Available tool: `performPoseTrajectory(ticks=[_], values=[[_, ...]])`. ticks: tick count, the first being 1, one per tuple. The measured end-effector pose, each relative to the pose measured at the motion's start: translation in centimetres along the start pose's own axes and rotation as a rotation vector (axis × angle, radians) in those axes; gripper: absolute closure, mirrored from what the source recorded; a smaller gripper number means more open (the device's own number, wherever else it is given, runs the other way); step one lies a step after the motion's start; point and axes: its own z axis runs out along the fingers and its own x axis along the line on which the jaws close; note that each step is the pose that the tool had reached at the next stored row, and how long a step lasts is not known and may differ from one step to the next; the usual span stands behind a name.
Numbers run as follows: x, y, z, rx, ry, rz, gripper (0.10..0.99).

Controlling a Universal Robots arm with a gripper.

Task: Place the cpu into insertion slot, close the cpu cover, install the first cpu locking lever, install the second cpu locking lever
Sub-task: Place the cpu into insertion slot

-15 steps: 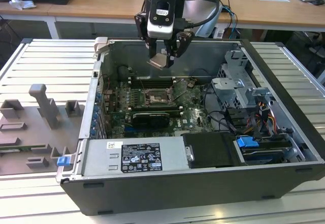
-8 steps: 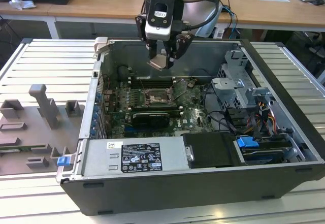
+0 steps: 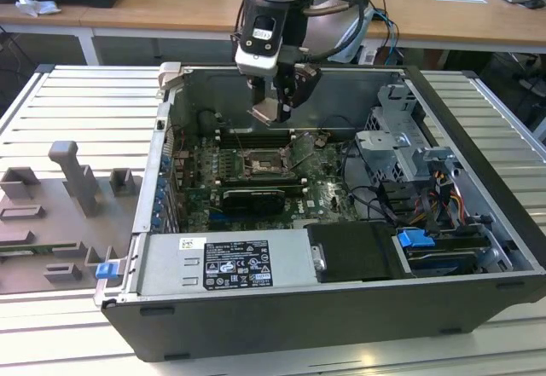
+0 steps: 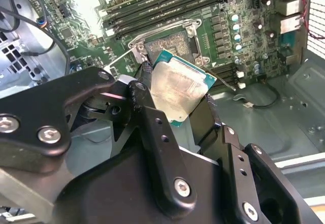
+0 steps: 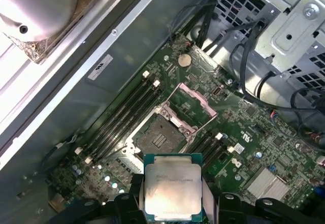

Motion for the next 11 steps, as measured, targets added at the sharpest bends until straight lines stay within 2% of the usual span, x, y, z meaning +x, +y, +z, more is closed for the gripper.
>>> performPoseTrajectory(ticks=[3,11], values=[[-0.02,-0.03,0.48,-0.001,0.001,0.004,0.545],[-0.08,-0.13,1.94,-0.007,-0.0075,0.125,0.545]])
